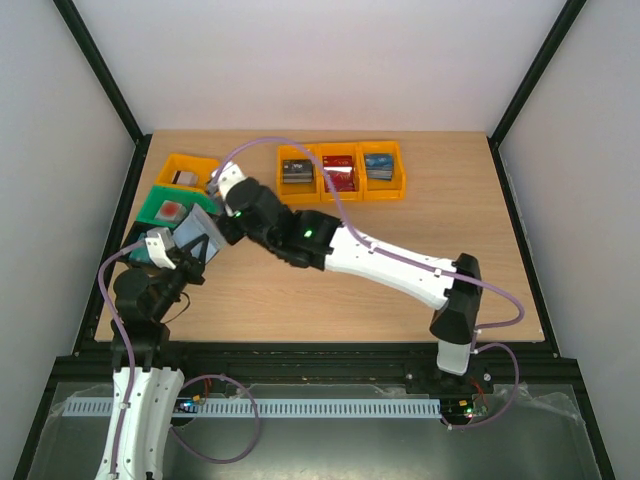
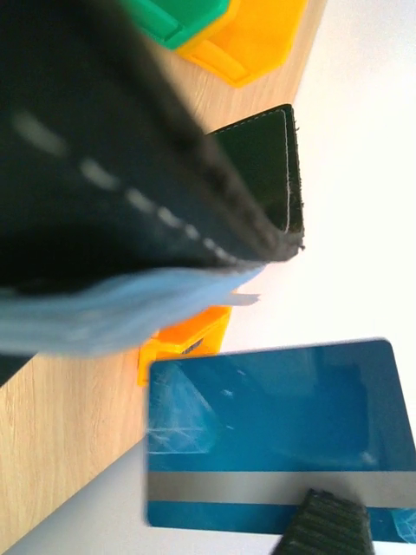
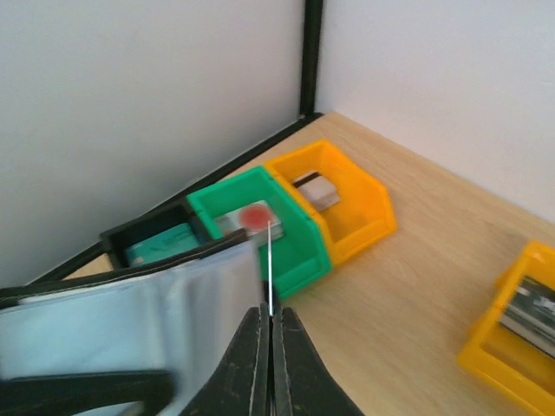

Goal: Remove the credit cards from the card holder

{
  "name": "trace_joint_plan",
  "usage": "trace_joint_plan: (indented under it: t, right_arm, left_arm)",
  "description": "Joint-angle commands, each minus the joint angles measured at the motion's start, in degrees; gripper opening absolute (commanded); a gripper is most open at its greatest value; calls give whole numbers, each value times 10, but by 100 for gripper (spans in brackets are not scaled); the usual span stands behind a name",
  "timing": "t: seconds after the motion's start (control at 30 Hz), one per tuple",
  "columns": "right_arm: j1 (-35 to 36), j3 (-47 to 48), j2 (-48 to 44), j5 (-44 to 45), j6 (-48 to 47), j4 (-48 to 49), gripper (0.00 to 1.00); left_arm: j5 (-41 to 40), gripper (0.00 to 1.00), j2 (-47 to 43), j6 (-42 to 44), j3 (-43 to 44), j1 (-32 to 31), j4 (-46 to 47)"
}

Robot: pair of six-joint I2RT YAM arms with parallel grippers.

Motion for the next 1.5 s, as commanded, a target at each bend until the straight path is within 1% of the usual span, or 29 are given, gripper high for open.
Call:
trace_joint_plan:
  t: [0.0,0.07,0.13,0.17,0.23,0.3,0.37,0.4,0.43,0.53,0.57,0.7,0.77,0.83,0.97,1.0,1.03,1.1,1.13,1.17,1.3,1.4,1.47]
  right_arm:
    - [-72,-17,-81,-10,6,-21,2]
    - [-116,-19,-93,7,17,-53,2]
    - [-175,-27,-104,-2,42,-81,2]
    - [-203,-38,-114,-20,59,-85,2]
    - [-251,-82,-143,-77,88,-62,2]
    - [-271,-126,-173,-108,102,-25,2]
    - [-274,-143,-191,-83,100,-19,2]
    - [-273,-143,-194,-68,97,-25,2]
    - [-273,-145,-198,-56,95,-32,2]
    - [-274,-164,-212,-49,92,-31,2]
    - [-273,-170,-217,-50,92,-28,2]
    - [-274,-207,-234,-47,87,-23,2]
    - [-274,-217,-236,-52,81,-23,2]
    - [-274,-218,-235,-62,73,-31,2]
    - [-274,-222,-238,-79,62,-37,2]
    - [-274,-226,-240,-82,61,-34,2]
    - [-274,-228,-242,-82,60,-31,2]
    - [-274,-228,-244,-83,61,-32,2]
    - [-274,-227,-243,-85,63,-32,2]
    - [-274,-226,-243,-87,65,-33,1]
    - [-274,-214,-237,-99,76,-42,2]
    - [-273,-196,-222,-109,87,-56,2]
    - [-269,-186,-213,-124,90,-60,2]
  left_arm:
    - [51,2,13,-15,-11,-5,38]
    - [62,2,19,-18,-12,-7,42]
    - [66,2,18,-19,-13,-8,46]
    - [67,2,17,-20,-15,-8,49]
    - [72,2,17,-19,-16,-8,56]
    - [90,2,25,-17,-16,-9,65]
    - [124,2,41,-26,-15,-15,81]
    - [141,2,53,-43,-16,-21,91]
    - [157,2,65,-77,-23,-31,106]
    - [188,2,121,-211,-68,-78,182]
    - [186,2,146,-237,-78,-93,204]
    - [152,2,254,-269,-86,-154,275]
    - [130,2,305,-284,-106,-169,291]
    - [69,2,337,-281,-115,-168,229]
    - [-85,3,349,-240,-128,-156,48]
    - [-113,6,347,-240,-126,-154,13]
    - [-126,13,345,-238,-122,-152,-2]
    - [-133,34,335,-230,-109,-145,-16]
    - [-143,41,329,-232,-98,-143,-42]
    - [-153,46,321,-233,-85,-142,-84]
    - [-163,62,274,-204,-17,-134,-180]
    - [-159,74,240,-187,38,-119,-214]
    - [-143,80,220,-175,78,-107,-206]
